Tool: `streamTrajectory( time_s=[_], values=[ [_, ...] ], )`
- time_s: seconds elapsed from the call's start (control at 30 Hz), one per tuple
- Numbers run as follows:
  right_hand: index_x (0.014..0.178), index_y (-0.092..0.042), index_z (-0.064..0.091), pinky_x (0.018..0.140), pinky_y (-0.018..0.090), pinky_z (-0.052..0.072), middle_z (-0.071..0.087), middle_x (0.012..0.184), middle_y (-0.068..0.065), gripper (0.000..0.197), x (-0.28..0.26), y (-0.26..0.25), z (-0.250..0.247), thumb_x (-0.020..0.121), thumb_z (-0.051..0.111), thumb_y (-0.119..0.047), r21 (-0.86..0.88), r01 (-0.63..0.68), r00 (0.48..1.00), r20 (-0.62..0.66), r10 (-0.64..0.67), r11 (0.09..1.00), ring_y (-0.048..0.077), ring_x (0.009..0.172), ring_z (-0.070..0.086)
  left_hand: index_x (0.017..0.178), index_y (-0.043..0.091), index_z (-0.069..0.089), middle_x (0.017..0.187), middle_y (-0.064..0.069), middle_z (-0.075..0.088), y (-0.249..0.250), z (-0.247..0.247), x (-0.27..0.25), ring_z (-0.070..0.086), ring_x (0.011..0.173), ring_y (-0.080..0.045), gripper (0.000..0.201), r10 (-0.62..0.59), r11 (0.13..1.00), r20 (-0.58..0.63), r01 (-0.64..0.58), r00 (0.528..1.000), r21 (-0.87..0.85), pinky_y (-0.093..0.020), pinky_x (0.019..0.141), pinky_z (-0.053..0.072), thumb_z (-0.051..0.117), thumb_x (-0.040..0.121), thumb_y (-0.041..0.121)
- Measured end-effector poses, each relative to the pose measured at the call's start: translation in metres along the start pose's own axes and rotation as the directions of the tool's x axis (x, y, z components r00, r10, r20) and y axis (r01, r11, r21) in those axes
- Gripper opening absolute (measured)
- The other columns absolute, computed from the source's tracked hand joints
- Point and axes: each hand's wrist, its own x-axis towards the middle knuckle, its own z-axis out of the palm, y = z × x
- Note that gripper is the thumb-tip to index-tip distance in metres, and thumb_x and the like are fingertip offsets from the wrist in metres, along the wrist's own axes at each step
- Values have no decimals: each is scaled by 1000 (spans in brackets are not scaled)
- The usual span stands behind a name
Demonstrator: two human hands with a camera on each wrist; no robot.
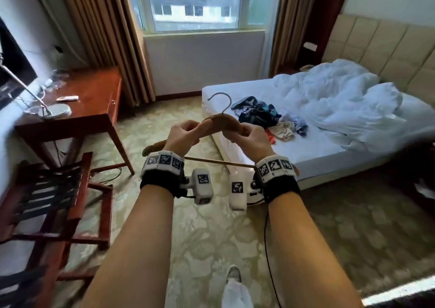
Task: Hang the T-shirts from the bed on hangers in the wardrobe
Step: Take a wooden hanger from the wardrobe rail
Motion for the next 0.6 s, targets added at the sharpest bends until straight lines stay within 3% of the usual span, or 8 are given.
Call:
streamTrajectory(
  time_s=[0.07, 0.2, 0.3, 0.43, 0.53, 0.6],
  values=[
    [83, -32, 71, 89, 48, 54, 74, 83, -6, 45, 43, 18, 9, 60, 69, -71, -3, -16, 999, -31, 16, 1000, 17, 86, 70, 78, 19, 69, 65, 7, 62, -20, 9, 46, 55, 65, -10, 40, 4, 1000, -11, -5, 1000, -21, -29, 70, 50, 80, 68, 56],
    [87, -34, 70, 93, 52, 49, 72, 82, -11, 40, 131, 44, 14, 66, 70, -68, -42, -41, 998, -53, 39, 998, 13, 86, 67, 79, 20, 70, 69, 4, 62, -44, 26, 138, 54, 68, -11, 50, -15, 998, -5, 15, 1000, -55, -30, 74, 48, 75, 56, 65],
    [79, -44, 67, 98, 55, 45, 69, 78, -15, 35, 208, 52, 15, 62, 65, -74, -75, -57, 998, -44, 53, 996, 14, 87, 66, 78, 21, 69, 64, 8, 60, -47, 34, 212, 52, 63, -9, 49, -35, 998, -7, 34, 999, -62, -28, 71, 46, 76, 56, 63],
    [86, -35, 68, 102, 49, 43, 71, 87, -15, 28, 298, 59, 19, 77, 71, -61, -94, -68, 997, -27, 65, 993, 13, 94, 64, 74, 23, 68, 65, 9, 59, -52, 37, 301, 51, 65, -7, 40, -42, 996, -18, 41, 999, -78, -26, 71, 45, 78, 60, 59],
    [90, -30, 70, 102, 48, 43, 73, 88, -12, 38, 354, 69, 30, 72, 71, -64, -63, -92, 996, -11, 91, 994, 12, 93, 66, 77, 22, 68, 60, 14, 57, -65, 36, 360, 48, 58, -3, 28, -61, 994, -18, 59, 998, -91, -22, 64, 41, 80, 74, 47],
    [89, -32, 69, 101, 48, 44, 73, 84, -11, 46, 392, 78, 39, 64, 66, -71, -53, -107, 994, -13, 107, 993, 11, 90, 67, 78, 22, 69, 60, 15, 58, -76, 36, 399, 49, 59, -3, 29, -61, 995, -27, 59, 998, -83, -22, 65, 42, 79, 74, 48]
  ],
)
